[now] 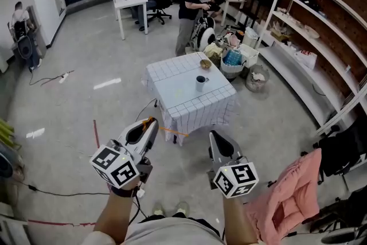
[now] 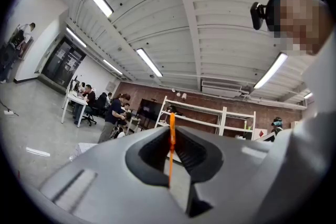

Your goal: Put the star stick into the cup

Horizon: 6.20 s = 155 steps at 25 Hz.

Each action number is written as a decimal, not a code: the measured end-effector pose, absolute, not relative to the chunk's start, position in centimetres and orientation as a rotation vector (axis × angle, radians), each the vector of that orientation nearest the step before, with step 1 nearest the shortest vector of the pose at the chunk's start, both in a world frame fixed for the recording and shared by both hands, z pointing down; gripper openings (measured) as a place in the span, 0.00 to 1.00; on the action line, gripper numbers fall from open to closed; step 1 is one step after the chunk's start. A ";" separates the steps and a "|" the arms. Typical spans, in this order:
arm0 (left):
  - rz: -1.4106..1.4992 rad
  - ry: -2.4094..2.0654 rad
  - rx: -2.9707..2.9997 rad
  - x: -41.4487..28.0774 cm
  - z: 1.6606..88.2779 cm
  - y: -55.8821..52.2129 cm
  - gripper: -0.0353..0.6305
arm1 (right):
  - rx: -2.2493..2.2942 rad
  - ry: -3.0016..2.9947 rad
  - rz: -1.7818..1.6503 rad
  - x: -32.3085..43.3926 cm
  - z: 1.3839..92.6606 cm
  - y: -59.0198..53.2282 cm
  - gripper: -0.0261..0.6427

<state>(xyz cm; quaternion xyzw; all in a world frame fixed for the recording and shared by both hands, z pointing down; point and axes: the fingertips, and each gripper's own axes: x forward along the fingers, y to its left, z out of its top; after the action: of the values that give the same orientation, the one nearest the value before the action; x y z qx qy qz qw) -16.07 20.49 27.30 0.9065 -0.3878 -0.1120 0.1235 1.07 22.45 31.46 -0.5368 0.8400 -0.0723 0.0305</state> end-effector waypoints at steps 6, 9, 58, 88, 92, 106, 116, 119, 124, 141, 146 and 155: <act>-0.304 -1.144 2.661 -15.1 27.0 20.2 0.09 | -1.636 2.578 -0.223 1.7 31.1 22.3 0.06; -0.301 -1.140 2.663 -14.4 27.2 20.2 0.09 | -1.638 2.571 -0.224 2.4 31.1 22.3 0.06; -0.148 -1.030 2.680 -8.5 32.9 -4.1 0.09 | -1.791 2.492 -0.321 7.1 35.1 0.4 0.06; -0.034 -0.951 2.684 -3.3 38.6 -25.0 0.09 | -1.841 2.470 -0.383 9.5 38.2 -19.4 0.06; 0.004 -0.971 2.667 -0.9 40.2 -28.6 0.09 | -1.818 2.481 -0.430 11.6 39.6 -23.0 0.06; 0.173 -1.108 2.652 6.2 48.4 -38.6 0.09 | -1.706 2.571 -0.617 16.2 46.9 -33.8 0.06; 0.360 -1.167 2.689 9.1 55.6 -42.0 0.09 | -1.656 2.604 -0.738 17.5 52.3 -38.5 0.06; 0.405 -1.168 2.701 9.6 57.7 -42.4 0.09 | -1.657 2.605 -0.773 17.8 53.9 -39.3 0.06; 0.497 -1.147 2.729 10.7 60.8 -43.0 0.09 | -1.655 2.607 -0.826 18.2 56.0 -40.4 0.06; 0.839 -0.948 2.871 14.2 67.2 -40.8 0.09 | -1.684 2.585 -0.883 19.5 58.8 -41.6 0.06; 0.835 -0.936 2.885 14.1 66.6 -39.8 0.11 | -1.693 2.578 -0.867 19.3 58.0 -41.2 0.06; 0.830 -0.871 2.908 13.4 65.3 -36.6 0.16 | -1.735 2.539 -0.839 18.8 56.4 -38.1 0.06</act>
<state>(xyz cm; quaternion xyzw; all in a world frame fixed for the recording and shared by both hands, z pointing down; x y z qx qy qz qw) 13.43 -36.60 65.34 0.9240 -0.2768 0.2638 -0.0028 18.78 -38.08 56.45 -0.5441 0.7964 -0.2631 -0.0230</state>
